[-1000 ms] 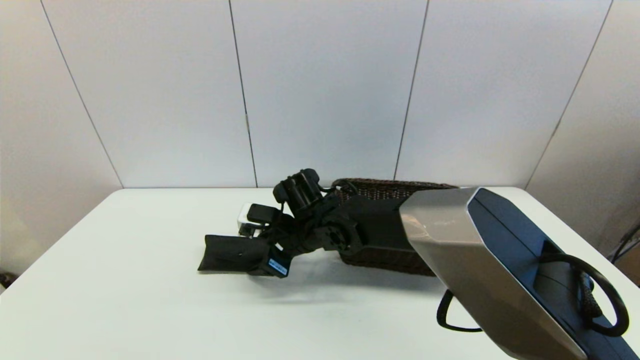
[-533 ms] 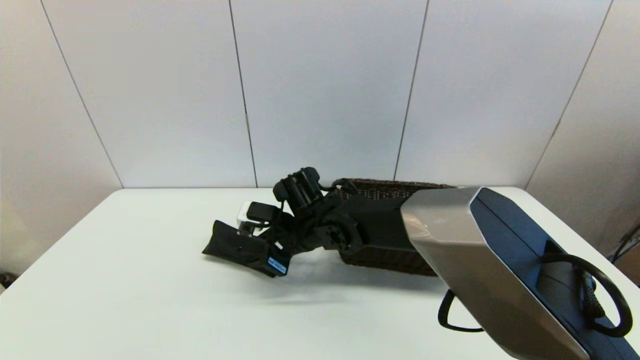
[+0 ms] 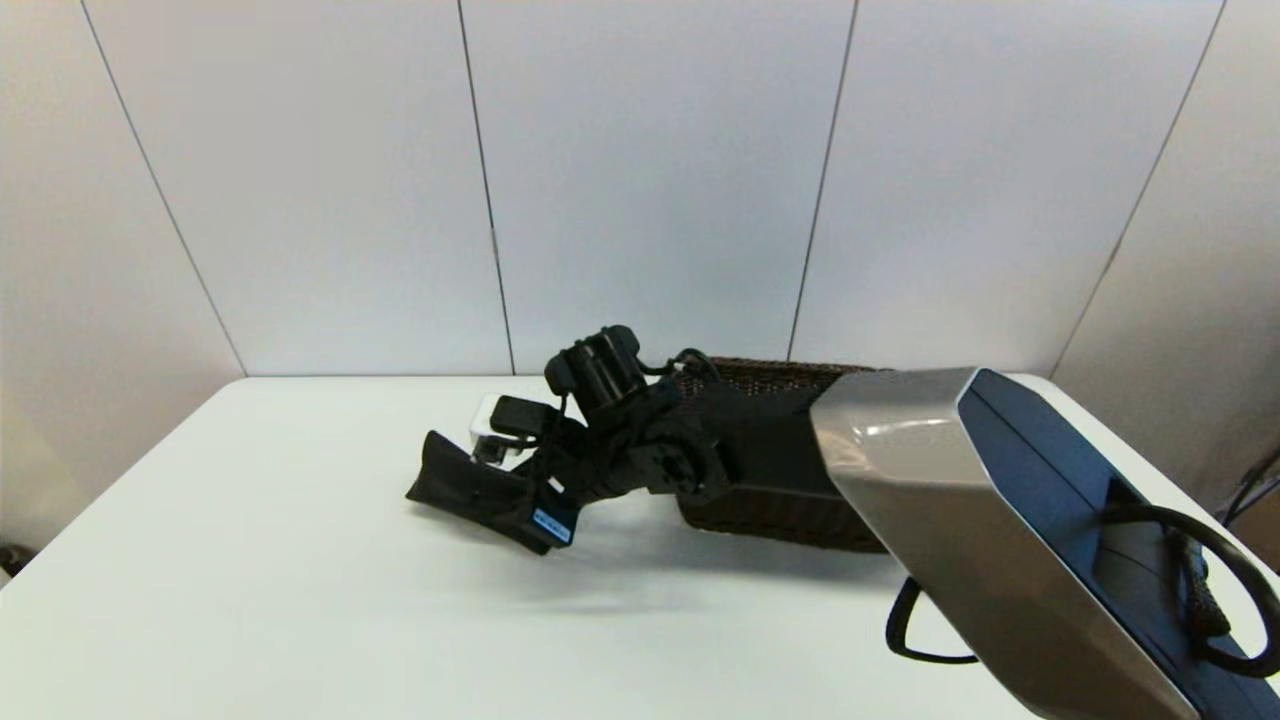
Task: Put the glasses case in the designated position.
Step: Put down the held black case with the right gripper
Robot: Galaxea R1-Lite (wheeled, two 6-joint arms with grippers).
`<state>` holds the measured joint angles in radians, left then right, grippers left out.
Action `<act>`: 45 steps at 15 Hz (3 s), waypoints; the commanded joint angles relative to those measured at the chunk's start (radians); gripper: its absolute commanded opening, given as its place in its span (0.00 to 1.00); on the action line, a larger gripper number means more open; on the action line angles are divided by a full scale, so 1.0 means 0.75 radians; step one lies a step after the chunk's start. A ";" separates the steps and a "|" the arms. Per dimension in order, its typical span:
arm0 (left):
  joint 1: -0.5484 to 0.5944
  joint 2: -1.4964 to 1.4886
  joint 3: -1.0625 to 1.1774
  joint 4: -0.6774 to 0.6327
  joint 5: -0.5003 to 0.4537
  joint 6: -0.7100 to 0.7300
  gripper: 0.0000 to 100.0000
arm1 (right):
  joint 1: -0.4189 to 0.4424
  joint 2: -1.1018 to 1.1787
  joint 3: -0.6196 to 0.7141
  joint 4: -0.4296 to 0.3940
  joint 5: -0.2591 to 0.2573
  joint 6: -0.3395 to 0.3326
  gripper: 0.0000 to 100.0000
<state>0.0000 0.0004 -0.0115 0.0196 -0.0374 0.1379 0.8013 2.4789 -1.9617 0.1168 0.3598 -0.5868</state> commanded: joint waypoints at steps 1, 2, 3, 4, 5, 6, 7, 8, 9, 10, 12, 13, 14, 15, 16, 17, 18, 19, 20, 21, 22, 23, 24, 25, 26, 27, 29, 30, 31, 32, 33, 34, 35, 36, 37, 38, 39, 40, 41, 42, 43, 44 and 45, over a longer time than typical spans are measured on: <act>0.000 0.001 -0.001 0.000 0.001 0.002 1.00 | 0.012 -0.072 0.000 0.010 0.005 -0.005 0.00; 0.000 0.001 0.001 0.000 -0.001 0.000 1.00 | 0.014 -0.088 0.000 0.010 0.005 -0.005 0.00; 0.000 0.001 -0.001 0.000 -0.001 0.000 1.00 | 0.018 -0.113 0.000 0.012 0.005 -0.003 0.00; 0.000 0.001 -0.001 0.000 0.001 0.000 1.00 | 0.020 -0.131 0.002 0.012 0.005 -0.001 0.00; 0.000 0.001 -0.001 0.000 -0.001 0.002 1.00 | 0.020 -0.151 0.002 0.012 0.005 0.013 0.00; 0.000 0.001 -0.001 0.000 -0.001 0.000 1.00 | 0.022 -0.174 0.002 0.014 0.005 0.026 0.00; 0.000 0.001 -0.001 0.000 -0.001 0.000 1.00 | 0.022 -0.194 0.002 0.012 0.005 0.030 0.00; 0.000 0.001 0.001 0.000 -0.001 0.000 1.00 | 0.020 -0.219 0.004 0.012 0.003 0.032 0.00; 0.000 0.001 -0.001 0.000 0.001 0.000 1.00 | 0.018 -0.254 0.006 0.016 0.001 0.034 0.00; 0.000 0.001 -0.001 0.000 0.001 0.002 1.00 | 0.012 -0.293 0.018 0.024 0.001 0.034 0.00; 0.000 0.001 -0.001 0.000 -0.001 0.002 1.00 | -0.009 -0.354 0.024 0.067 0.001 0.040 0.00; 0.000 0.001 -0.001 0.000 0.001 0.000 1.00 | -0.019 -0.399 0.026 0.086 -0.003 0.085 0.00; 0.000 0.001 0.001 0.000 0.001 0.000 1.00 | -0.025 -0.425 0.026 0.090 -0.005 0.126 0.00; 0.000 0.001 -0.001 0.000 0.001 0.002 1.00 | -0.038 -0.454 0.026 0.088 -0.009 0.169 0.00; 0.000 0.001 0.001 0.000 -0.001 0.000 1.00 | -0.056 -0.485 0.028 0.090 -0.009 0.181 0.00; 0.000 0.001 -0.001 0.000 -0.001 0.000 1.00 | -0.083 -0.524 0.043 0.104 -0.009 0.185 0.00; 0.000 0.001 -0.001 0.000 0.001 0.000 1.00 | -0.115 -0.556 0.059 0.106 -0.009 0.185 0.00; 0.000 0.001 -0.001 0.000 -0.001 0.002 1.00 | -0.152 -0.597 0.088 0.106 -0.009 0.183 0.00; 0.000 0.001 0.001 0.000 0.001 0.000 1.00 | -0.191 -0.632 0.116 0.106 -0.009 0.183 0.00; 0.000 0.001 0.001 0.000 -0.001 0.000 1.00 | -0.238 -0.673 0.147 0.106 -0.009 0.181 0.00; 0.000 0.001 -0.001 0.000 -0.001 0.002 1.00 | -0.297 -0.720 0.180 0.106 -0.009 0.183 0.00; 0.000 0.001 0.001 0.000 -0.001 0.002 1.00 | -0.348 -0.757 0.204 0.104 -0.009 0.183 0.00; 0.000 0.001 -0.001 0.000 -0.001 0.000 1.00 | -0.402 -0.792 0.233 0.106 -0.009 0.181 0.00; 0.000 0.001 -0.001 0.000 -0.001 0.002 1.00 | -0.461 -0.832 0.268 0.108 -0.007 0.179 0.00; 0.000 0.001 -0.001 0.000 0.001 0.002 1.00 | -0.510 -0.871 0.300 0.108 -0.007 0.179 0.00; 0.000 0.001 -0.001 0.000 0.001 0.002 1.00 | -0.561 -0.906 0.331 0.112 -0.005 0.179 0.00; 0.000 0.001 0.001 0.000 -0.001 0.002 1.00 | -0.653 -0.990 0.370 0.190 0.001 0.173 0.00; 0.000 0.001 -0.001 0.000 0.001 0.002 1.00 | -0.680 -1.023 0.378 0.235 0.007 0.171 0.00; 0.000 0.001 -0.001 0.000 -0.001 0.000 1.00 | -0.694 -1.057 0.384 0.278 0.015 0.171 0.00; 0.000 0.001 -0.001 0.000 0.001 0.000 1.00 | -0.702 -1.094 0.401 0.313 0.034 0.169 0.00; 0.000 0.001 0.001 0.000 -0.001 0.000 1.00 | -0.706 -1.127 0.425 0.321 0.056 0.163 0.00; 0.000 0.001 -0.001 0.000 0.001 0.000 1.00 | -0.712 -1.164 0.458 0.321 0.097 0.155 0.00; 0.000 0.001 -0.001 0.000 -0.001 0.000 1.00 | -0.712 -1.197 0.486 0.323 0.144 0.144 0.00; 0.000 0.001 0.001 0.000 -0.001 0.000 1.00 | -0.715 -1.227 0.521 0.327 0.208 0.136 0.00; 0.000 0.001 -0.001 0.000 0.001 0.000 1.00 | -0.715 -1.258 0.556 0.337 0.263 0.122 0.00; 0.000 0.001 0.001 0.000 -0.001 0.000 1.00 | -0.712 -1.282 0.589 0.337 0.306 0.085 0.00; 0.000 0.001 -0.001 0.000 -0.001 0.000 1.00 | -0.712 -1.301 0.626 0.339 0.324 0.028 0.00; 0.000 0.001 -0.001 0.000 0.001 0.002 1.00 | -0.712 -1.315 0.668 0.358 0.332 -0.070 0.00; 0.000 0.001 0.001 0.000 -0.001 0.002 1.00 | -0.712 -1.321 0.693 0.396 0.338 -0.158 0.00; 0.000 0.001 0.001 0.000 -0.001 0.002 1.00 | -0.715 -1.323 0.707 0.441 0.345 -0.234 0.00; 0.000 0.001 -0.001 0.000 0.001 0.002 1.00 | -0.712 -1.329 0.722 0.497 0.357 -0.308 0.00; 0.000 0.001 -0.001 0.000 -0.001 0.000 1.00 | -0.712 -1.336 0.744 0.546 0.377 -0.388 0.00; 0.000 0.001 0.001 0.000 -0.001 0.000 1.00 | -0.712 -1.336 0.763 0.589 0.392 -0.490 0.00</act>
<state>0.0000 0.0004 -0.0119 0.0200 -0.0379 0.1379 0.2655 1.4874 -1.4219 0.5040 0.6330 -0.8366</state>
